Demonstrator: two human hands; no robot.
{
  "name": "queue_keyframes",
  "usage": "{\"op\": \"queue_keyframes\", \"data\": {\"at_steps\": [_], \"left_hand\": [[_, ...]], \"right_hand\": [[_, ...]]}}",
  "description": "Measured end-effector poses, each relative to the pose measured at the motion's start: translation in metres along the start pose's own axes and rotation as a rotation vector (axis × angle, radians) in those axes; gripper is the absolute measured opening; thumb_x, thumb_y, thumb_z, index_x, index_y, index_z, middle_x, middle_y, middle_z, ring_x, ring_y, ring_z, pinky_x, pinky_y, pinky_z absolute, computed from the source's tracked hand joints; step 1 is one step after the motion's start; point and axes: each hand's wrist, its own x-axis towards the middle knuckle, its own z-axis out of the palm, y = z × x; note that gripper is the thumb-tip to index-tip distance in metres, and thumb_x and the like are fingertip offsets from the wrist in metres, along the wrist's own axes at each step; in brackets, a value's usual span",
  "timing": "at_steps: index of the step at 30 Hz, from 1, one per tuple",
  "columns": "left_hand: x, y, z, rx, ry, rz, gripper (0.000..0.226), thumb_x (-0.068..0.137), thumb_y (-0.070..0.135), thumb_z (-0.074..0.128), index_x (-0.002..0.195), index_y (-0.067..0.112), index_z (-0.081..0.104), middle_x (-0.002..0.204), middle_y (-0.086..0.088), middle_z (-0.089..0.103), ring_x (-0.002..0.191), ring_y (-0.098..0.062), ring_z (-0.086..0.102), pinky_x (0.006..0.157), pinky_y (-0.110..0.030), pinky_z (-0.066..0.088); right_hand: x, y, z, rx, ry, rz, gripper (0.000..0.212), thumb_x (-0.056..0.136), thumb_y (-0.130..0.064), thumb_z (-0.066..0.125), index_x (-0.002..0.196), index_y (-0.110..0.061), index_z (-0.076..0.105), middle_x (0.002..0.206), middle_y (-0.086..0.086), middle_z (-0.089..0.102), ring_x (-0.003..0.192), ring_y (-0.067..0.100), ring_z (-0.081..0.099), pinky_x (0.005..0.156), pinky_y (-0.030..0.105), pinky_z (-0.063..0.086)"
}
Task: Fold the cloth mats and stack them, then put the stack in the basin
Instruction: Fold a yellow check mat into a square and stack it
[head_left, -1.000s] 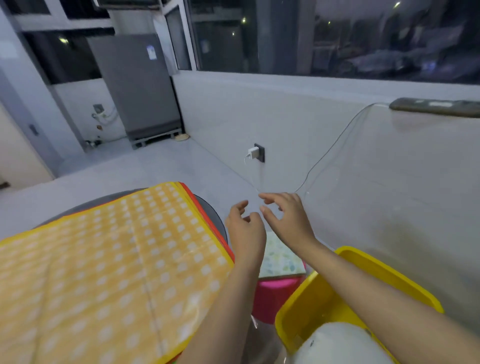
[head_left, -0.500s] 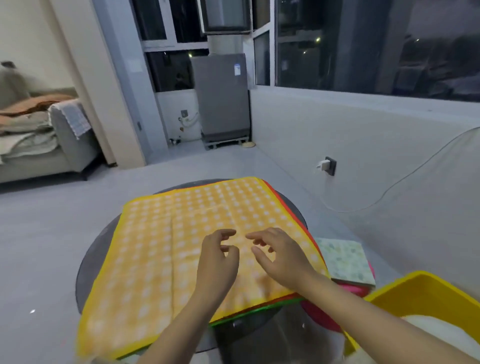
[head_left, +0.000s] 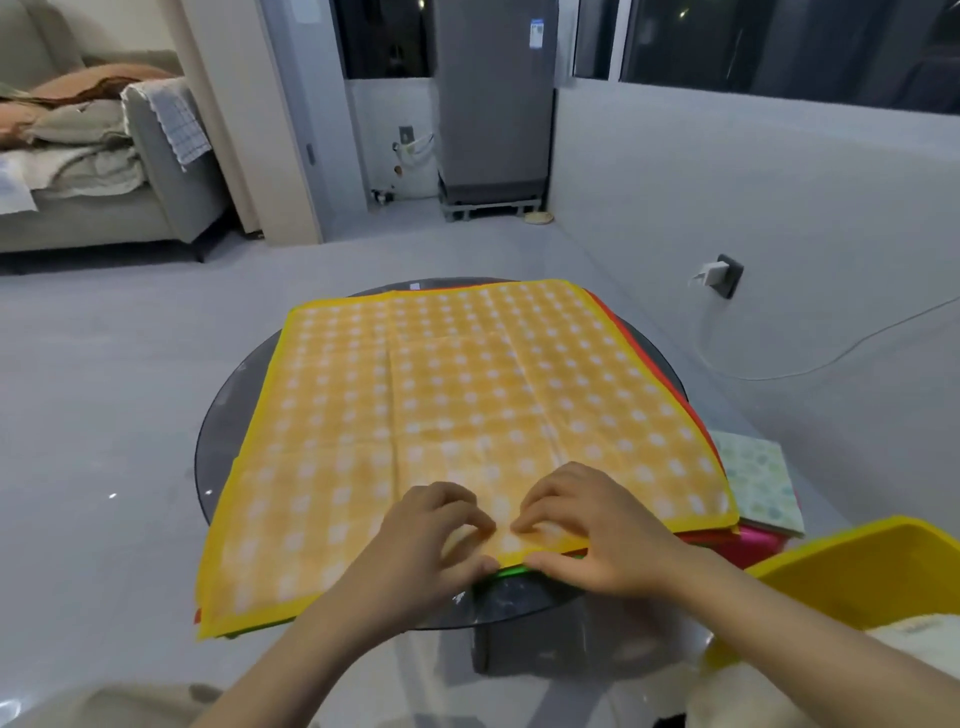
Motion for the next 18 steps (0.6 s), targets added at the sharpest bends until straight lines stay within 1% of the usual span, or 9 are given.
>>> {"op": "queue_keyframes", "data": {"at_steps": [2,3,7,9,12,14,16,18], "left_hand": [[-0.005,-0.001,-0.003,-0.017,-0.005,0.023,0.038,0.078,0.053,0.064,0.112,0.036,0.063,0.120,0.024,0.041,0.119,0.003,0.037,0.102,-0.021,0.032],[-0.006,-0.001,-0.004,-0.009,-0.002,0.030,0.035,0.080,0.049,0.067,0.112,0.037,0.064,0.121,0.025,0.041,0.119,0.004,0.036,0.102,-0.020,0.032],[-0.008,0.000,-0.005,-0.017,0.013,0.011,0.026,0.082,0.044,0.067,0.107,0.037,0.069,0.126,0.022,0.050,0.118,0.005,0.041,0.098,-0.017,0.037],[-0.009,0.003,-0.008,-0.020,0.022,-0.016,0.020,0.085,0.041,0.064,0.103,0.035,0.071,0.124,0.020,0.054,0.115,0.005,0.045,0.095,-0.018,0.040],[-0.009,0.007,-0.017,0.072,0.023,-0.024,0.023,0.091,0.039,0.055,0.102,0.028,0.072,0.117,0.018,0.060,0.107,0.001,0.052,0.090,-0.019,0.041],[-0.009,0.009,-0.025,0.176,0.021,-0.055,0.026,0.094,0.040,0.049,0.103,0.026,0.070,0.109,0.014,0.065,0.100,-0.006,0.056,0.084,-0.025,0.044],[-0.009,0.009,-0.033,0.287,0.046,-0.111,0.029,0.096,0.043,0.044,0.099,0.027,0.067,0.098,0.007,0.068,0.090,-0.012,0.059,0.074,-0.030,0.045],[-0.008,0.012,-0.042,0.364,0.090,-0.162,0.030,0.096,0.046,0.041,0.094,0.026,0.063,0.085,0.003,0.068,0.081,-0.017,0.059,0.062,-0.030,0.039]], "right_hand": [[-0.001,0.000,-0.002,0.007,-0.011,-0.008,0.033,0.081,-0.057,0.057,0.102,-0.034,0.069,0.103,-0.017,0.060,0.100,-0.003,0.045,0.088,0.016,0.036],[-0.001,0.000,-0.003,0.015,-0.014,-0.008,0.033,0.081,-0.057,0.055,0.101,-0.035,0.070,0.103,-0.017,0.060,0.101,-0.005,0.044,0.088,0.016,0.036],[0.002,-0.001,-0.005,0.041,-0.018,0.021,0.033,0.081,-0.058,0.052,0.094,-0.036,0.072,0.100,-0.020,0.062,0.098,-0.009,0.044,0.085,0.013,0.036],[0.004,-0.004,-0.006,0.046,-0.028,0.038,0.032,0.082,-0.055,0.052,0.088,-0.032,0.072,0.095,-0.018,0.065,0.094,-0.006,0.048,0.082,0.017,0.042],[0.008,-0.011,-0.011,-0.003,-0.073,0.085,0.023,0.090,-0.042,0.054,0.092,-0.024,0.068,0.090,-0.011,0.067,0.089,0.004,0.054,0.078,0.025,0.046],[0.011,-0.017,-0.014,-0.020,-0.076,0.145,0.019,0.094,-0.035,0.050,0.094,-0.022,0.063,0.086,-0.006,0.067,0.083,0.010,0.057,0.076,0.029,0.047],[0.015,-0.022,-0.017,-0.049,-0.033,0.183,0.018,0.096,-0.034,0.046,0.096,-0.021,0.059,0.082,-0.002,0.068,0.076,0.016,0.060,0.070,0.032,0.047],[0.021,-0.028,-0.020,-0.109,0.021,0.200,0.021,0.097,-0.034,0.043,0.099,-0.019,0.058,0.077,0.000,0.068,0.066,0.018,0.056,0.061,0.030,0.041]]}}
